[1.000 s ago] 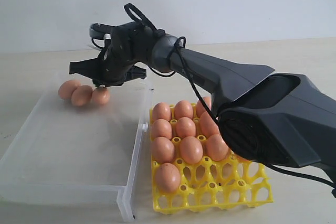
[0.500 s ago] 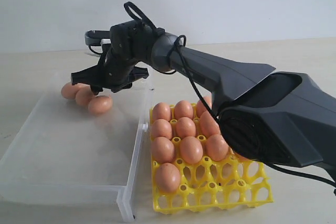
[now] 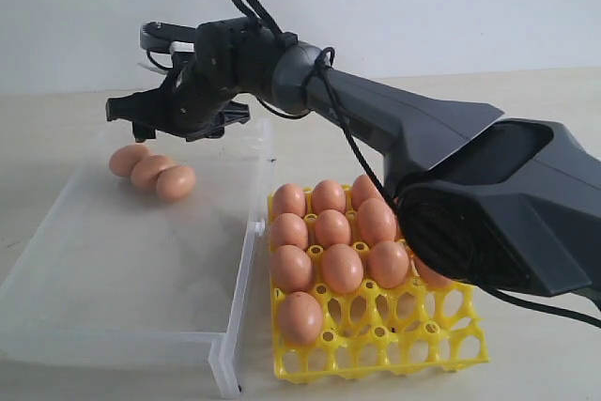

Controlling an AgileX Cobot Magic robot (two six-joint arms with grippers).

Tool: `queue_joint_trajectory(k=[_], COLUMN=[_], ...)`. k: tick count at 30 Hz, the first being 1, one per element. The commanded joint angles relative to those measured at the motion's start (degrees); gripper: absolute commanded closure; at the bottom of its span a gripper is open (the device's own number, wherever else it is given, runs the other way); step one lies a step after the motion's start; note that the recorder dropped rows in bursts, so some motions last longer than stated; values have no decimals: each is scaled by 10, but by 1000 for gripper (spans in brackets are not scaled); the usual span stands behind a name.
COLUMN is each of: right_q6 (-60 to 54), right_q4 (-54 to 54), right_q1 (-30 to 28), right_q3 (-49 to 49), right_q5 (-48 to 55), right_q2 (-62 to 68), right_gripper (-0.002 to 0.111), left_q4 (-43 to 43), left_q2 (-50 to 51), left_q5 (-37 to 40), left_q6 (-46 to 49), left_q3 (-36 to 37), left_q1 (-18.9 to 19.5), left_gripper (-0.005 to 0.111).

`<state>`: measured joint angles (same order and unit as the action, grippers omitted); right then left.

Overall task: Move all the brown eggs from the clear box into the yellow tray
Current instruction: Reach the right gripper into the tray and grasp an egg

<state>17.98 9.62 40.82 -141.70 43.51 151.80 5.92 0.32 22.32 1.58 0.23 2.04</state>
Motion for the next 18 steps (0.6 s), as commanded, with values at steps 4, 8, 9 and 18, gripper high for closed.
queue_joint_trajectory(k=[4, 8, 9, 18], right_q6=[-4, -4, -4, -4], right_q4=[9, 11, 11, 10], right_q1=[12, 18, 18, 18], right_q3=[0, 0, 0, 0], right_q5=[-25, -36, -36, -56], right_q2=[21, 37, 40, 49], right_gripper=[45, 45, 45, 45], left_q4=[-1, -1, -1, -1], left_q2=[-3, -3, -3, -3], left_q5=[-5, -5, -5, -5], left_q6=[-2, -4, -4, -4], left_q3=[-2, -2, -2, -2], left_q1=[-4, -4, -4, -4], left_gripper=[107, 107, 107, 107])
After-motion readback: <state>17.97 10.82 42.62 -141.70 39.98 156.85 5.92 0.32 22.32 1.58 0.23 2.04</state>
